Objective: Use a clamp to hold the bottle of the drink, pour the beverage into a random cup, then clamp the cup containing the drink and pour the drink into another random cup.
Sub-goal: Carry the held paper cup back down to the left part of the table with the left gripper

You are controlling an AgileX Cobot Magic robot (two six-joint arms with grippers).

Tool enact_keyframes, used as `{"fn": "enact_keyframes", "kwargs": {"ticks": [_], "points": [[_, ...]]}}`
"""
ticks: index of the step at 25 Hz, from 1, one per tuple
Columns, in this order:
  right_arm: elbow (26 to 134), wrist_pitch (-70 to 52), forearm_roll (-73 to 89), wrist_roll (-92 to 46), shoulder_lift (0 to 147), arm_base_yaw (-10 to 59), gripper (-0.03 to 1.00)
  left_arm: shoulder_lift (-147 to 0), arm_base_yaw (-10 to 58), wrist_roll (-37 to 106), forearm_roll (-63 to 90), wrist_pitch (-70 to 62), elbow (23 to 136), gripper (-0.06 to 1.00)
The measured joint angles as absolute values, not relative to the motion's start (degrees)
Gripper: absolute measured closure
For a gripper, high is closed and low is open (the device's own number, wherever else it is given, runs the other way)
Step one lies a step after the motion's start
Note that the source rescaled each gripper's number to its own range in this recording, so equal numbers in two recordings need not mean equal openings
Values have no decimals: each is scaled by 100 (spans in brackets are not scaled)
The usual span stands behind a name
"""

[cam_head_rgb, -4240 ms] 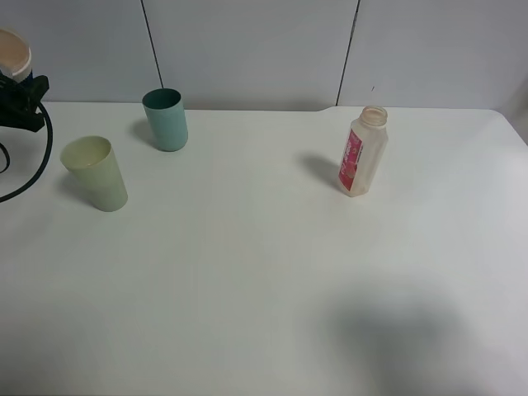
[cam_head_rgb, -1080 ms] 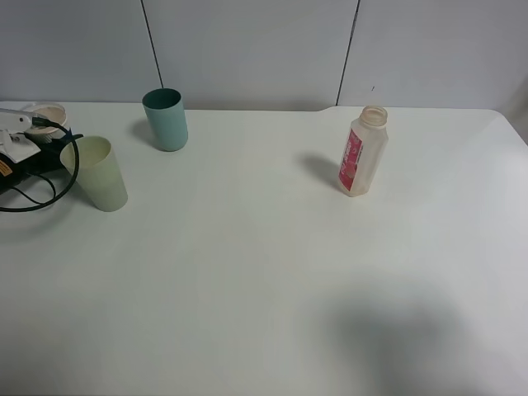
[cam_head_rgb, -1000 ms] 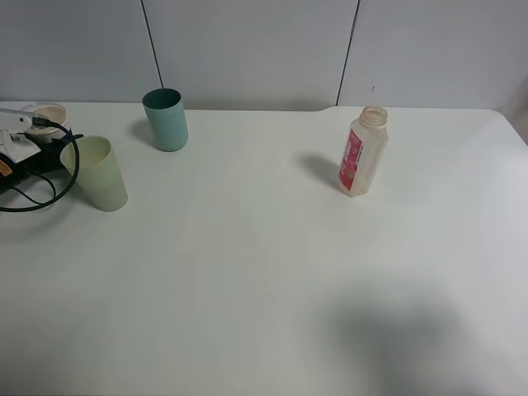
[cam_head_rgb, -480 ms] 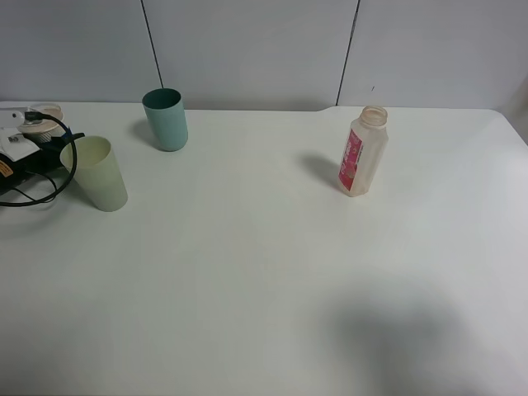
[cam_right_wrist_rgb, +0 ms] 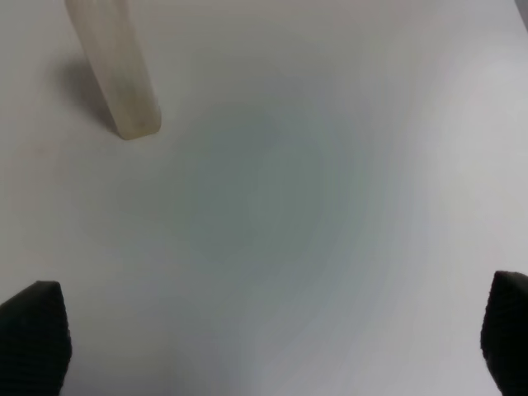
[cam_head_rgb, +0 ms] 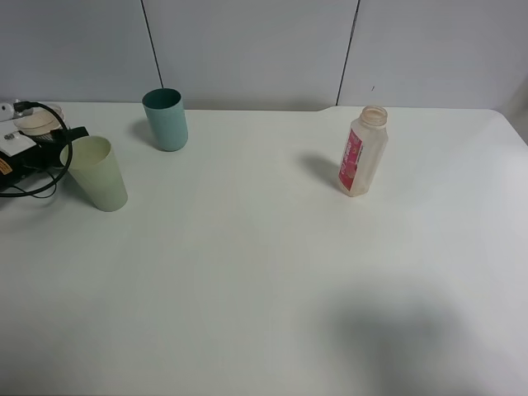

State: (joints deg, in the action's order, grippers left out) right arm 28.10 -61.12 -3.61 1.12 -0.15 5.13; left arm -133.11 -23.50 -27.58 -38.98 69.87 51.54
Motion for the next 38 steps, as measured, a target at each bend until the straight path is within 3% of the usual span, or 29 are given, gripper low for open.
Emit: {"fn": "enact_keyframes", "kwargs": {"ticks": [4, 8, 11, 38], "points": [[2810, -6112, -361, 112, -15, 513, -3, -13119, -2350, -2972, -3898, 6986, 5143, 40], [2810, -6112, -361, 112, -15, 513, -3, -12917, -2350, -3105, -3885, 6986, 5111, 31], [2810, -6112, -361, 112, -15, 513, -3, -12854, -2350, -3119, -3878, 6986, 5040, 30], [2810, -6112, -366, 112, -15, 513, -3, -12026, -2350, -2453, -3575, 6987, 4018, 29]]}}
